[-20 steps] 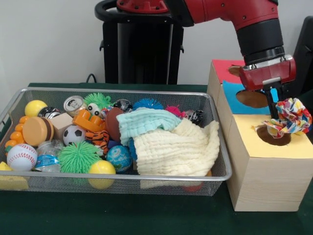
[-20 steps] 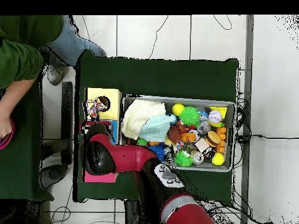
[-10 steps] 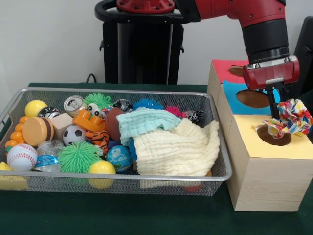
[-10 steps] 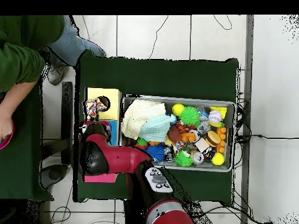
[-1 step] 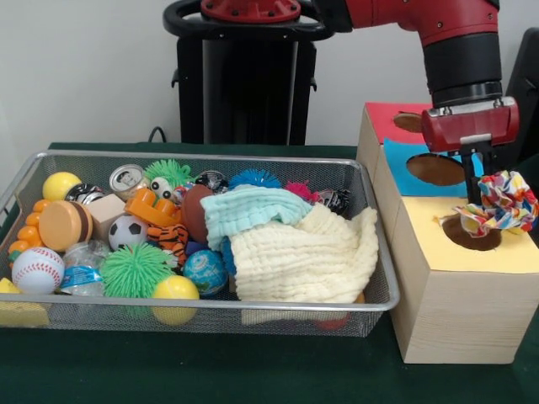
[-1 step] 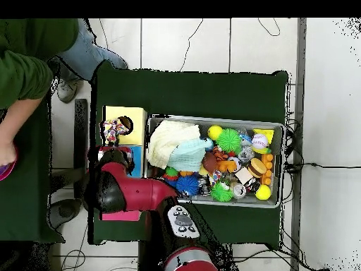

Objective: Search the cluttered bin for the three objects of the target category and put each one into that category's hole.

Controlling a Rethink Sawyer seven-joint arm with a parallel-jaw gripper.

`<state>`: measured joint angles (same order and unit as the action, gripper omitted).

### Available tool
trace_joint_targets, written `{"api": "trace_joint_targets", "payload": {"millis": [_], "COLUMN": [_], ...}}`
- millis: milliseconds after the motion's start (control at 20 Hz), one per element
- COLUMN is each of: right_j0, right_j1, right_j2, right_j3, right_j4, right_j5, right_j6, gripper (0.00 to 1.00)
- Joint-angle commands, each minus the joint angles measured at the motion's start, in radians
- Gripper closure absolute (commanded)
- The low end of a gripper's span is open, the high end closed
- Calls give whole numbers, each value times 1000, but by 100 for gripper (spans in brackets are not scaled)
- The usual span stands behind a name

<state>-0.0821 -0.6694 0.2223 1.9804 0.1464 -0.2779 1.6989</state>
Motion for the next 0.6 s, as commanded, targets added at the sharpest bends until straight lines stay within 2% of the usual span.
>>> {"api": "trace_joint_targets", "payload": {"millis": [50, 400, 600], "right_j0": [2, -35, -29], "right_j1": [47, -17, -41], "right_j2": [-123, -132, -172], "right_j3": [-50, -15, -38], "right_j4": [75, 48, 58], "right_j5": [51, 88, 108], "right_j6": [162, 166, 148], "gripper": [100, 100, 100]}}
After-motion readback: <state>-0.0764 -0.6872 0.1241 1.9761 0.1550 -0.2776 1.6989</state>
